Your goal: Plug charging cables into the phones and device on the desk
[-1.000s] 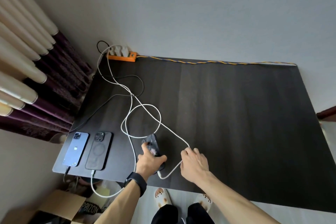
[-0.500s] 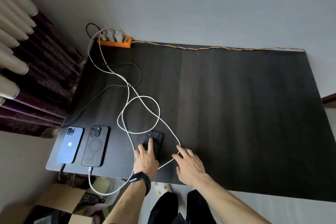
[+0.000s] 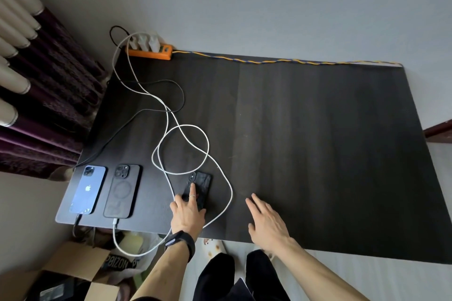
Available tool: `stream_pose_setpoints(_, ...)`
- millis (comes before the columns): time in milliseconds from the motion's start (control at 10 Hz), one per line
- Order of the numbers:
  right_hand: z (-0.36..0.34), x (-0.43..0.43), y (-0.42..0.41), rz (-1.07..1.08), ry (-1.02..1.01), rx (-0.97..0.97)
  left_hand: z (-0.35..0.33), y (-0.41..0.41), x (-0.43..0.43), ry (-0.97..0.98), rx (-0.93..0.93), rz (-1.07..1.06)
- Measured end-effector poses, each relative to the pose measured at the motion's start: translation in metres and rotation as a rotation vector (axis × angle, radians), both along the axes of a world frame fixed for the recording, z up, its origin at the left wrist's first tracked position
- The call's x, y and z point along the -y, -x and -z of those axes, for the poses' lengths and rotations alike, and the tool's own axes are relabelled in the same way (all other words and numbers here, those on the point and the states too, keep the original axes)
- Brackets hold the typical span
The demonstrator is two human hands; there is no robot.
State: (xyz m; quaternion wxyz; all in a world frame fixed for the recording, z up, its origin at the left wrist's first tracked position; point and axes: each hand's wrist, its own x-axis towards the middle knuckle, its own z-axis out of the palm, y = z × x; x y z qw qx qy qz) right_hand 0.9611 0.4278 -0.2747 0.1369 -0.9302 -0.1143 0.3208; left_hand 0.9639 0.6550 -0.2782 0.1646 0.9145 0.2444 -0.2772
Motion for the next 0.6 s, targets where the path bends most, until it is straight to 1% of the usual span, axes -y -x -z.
stream_pose_setpoints(200,0.000,0.028,0.010,0.067,0.022,0.001,0.001,0.005,-0.003,-0.027,0.000,-0.057)
stream_pose_setpoints(300,0.002,0.043,0.012,0.087,0.055,-0.002,0.000,0.006,-0.006,0.003,0.023,-0.083)
stream_pose_setpoints(400,0.003,0.061,0.013,0.099,0.098,-0.014,-0.004,0.008,-0.003,0.018,0.015,-0.068)
stream_pose_setpoints(500,0.003,0.073,0.013,0.101,0.101,-0.022,-0.006,0.010,0.000,0.020,0.000,-0.099)
stream_pose_setpoints(600,0.001,0.083,0.014,0.100,0.077,-0.029,-0.011,0.007,0.016,-0.008,0.057,-0.096)
